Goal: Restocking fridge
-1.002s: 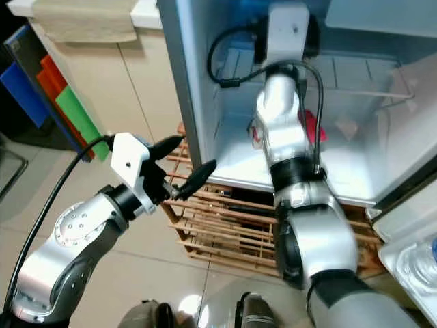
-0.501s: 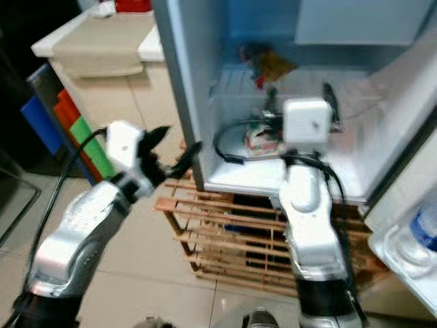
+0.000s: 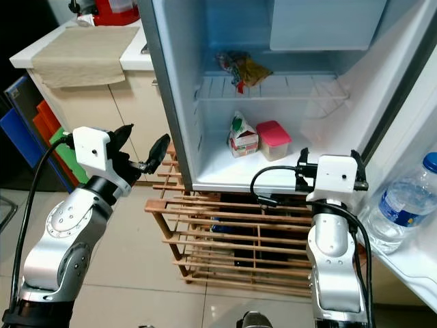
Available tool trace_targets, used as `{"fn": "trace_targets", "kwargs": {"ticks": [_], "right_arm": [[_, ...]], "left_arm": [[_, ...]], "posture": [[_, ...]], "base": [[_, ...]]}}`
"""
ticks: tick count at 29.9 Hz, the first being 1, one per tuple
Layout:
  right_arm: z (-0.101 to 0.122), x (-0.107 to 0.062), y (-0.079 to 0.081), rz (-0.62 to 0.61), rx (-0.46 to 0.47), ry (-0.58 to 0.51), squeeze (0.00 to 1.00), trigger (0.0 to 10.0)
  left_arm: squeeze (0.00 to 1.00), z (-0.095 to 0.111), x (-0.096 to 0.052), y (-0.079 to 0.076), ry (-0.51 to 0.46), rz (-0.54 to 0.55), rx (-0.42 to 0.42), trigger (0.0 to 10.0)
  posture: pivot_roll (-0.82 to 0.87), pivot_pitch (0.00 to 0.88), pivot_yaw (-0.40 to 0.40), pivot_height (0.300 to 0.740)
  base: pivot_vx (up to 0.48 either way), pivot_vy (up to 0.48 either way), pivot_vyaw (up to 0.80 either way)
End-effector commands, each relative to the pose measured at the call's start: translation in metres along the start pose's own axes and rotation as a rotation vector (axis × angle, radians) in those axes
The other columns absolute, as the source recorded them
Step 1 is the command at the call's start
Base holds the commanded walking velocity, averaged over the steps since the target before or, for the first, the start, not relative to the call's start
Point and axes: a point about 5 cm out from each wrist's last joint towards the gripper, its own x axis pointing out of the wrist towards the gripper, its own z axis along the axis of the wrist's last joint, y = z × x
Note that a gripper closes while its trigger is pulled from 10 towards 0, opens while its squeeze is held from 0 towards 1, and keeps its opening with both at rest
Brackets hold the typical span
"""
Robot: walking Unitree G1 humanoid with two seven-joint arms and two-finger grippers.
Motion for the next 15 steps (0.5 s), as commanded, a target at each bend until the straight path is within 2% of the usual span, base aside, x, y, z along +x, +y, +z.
{"fn": "trace_targets", "kwargs": {"ticks": [1, 15], "right_arm": [[-0.0027, 0.0005, 0.0031, 0.005, 0.004, 0.015, 0.00, 10.0], [-0.0070, 0.0005, 0.0102, 0.042, -0.007, 0.033, 0.00, 10.0]], "left_arm": [[0.00, 0.0008, 0.0022, -0.0011, -0.007, -0.010, 0.013, 10.0], [0.00, 0.0034, 0.0095, -0.0059, -0.023, -0.061, -0.002, 10.0]], "posture": [[-0.10, 0.000, 0.099, 0.740], [-0.11, 0.000, 0.095, 0.740]], "base": [[-0.364, -0.315, 0.00], [-0.360, -0.317, 0.00]]}}
